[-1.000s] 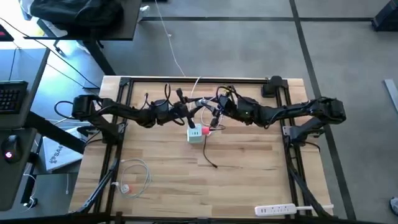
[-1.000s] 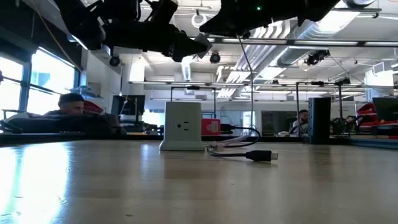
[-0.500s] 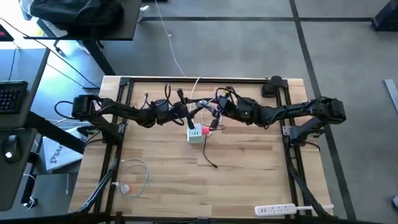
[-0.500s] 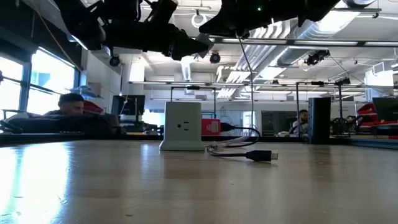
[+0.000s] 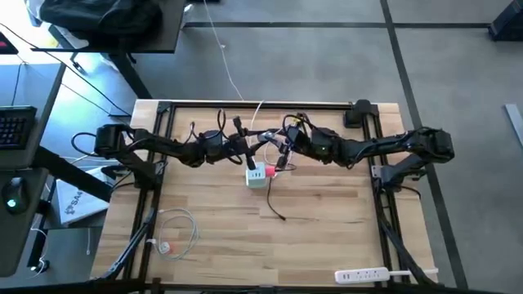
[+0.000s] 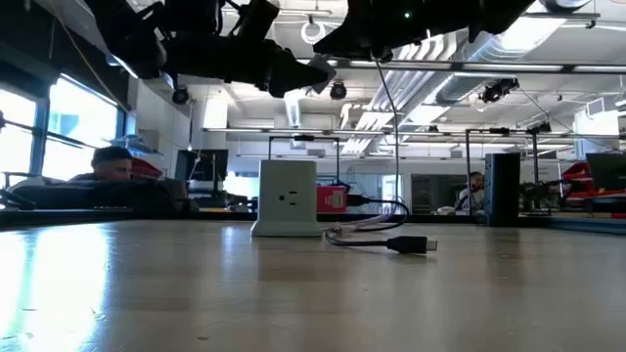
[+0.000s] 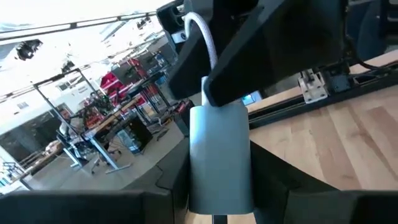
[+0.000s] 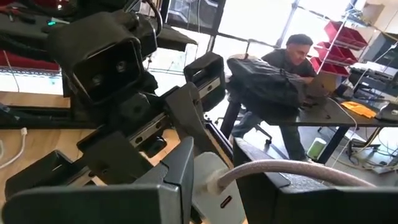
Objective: Insert USB
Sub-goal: Insert the white charger adapter into the black outlet extension
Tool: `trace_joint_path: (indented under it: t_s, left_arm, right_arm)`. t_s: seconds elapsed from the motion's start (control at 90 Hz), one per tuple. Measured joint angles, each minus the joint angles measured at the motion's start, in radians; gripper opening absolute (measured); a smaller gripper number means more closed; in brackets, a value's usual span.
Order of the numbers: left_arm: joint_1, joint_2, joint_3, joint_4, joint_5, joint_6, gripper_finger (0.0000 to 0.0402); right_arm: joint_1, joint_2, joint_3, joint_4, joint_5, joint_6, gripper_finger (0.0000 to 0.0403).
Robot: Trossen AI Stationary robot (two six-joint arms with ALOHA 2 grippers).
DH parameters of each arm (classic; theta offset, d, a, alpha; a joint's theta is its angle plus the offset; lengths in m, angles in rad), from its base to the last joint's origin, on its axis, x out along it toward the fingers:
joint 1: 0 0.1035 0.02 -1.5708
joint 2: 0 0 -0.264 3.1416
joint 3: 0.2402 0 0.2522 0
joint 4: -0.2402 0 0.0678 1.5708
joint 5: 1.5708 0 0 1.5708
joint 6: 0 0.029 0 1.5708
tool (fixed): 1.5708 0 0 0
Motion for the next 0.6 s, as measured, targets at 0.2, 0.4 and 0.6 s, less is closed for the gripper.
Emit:
trace_joint_path:
  t_s: [0.2,0.4,0.6]
  left_arm:
    - [0.0,0.0,0.0,0.0,-0.002,0.0,0.0104]
    - [0.0,0.0,0.0,0.0,-0.011,0.001,0.0104]
    - [0.0,0.0,0.0,0.01,-0.047,-0.004,0.0104]
  right_arm:
    - [0.0,0.0,0.0,0.012,0.028,-0.007,0.0078]
    - [0.0,0.0,0.0,0.007,0.028,0.004,0.0078]
    - [0.001,0.0,0.0,0.004,0.039,-0.008,0.0078]
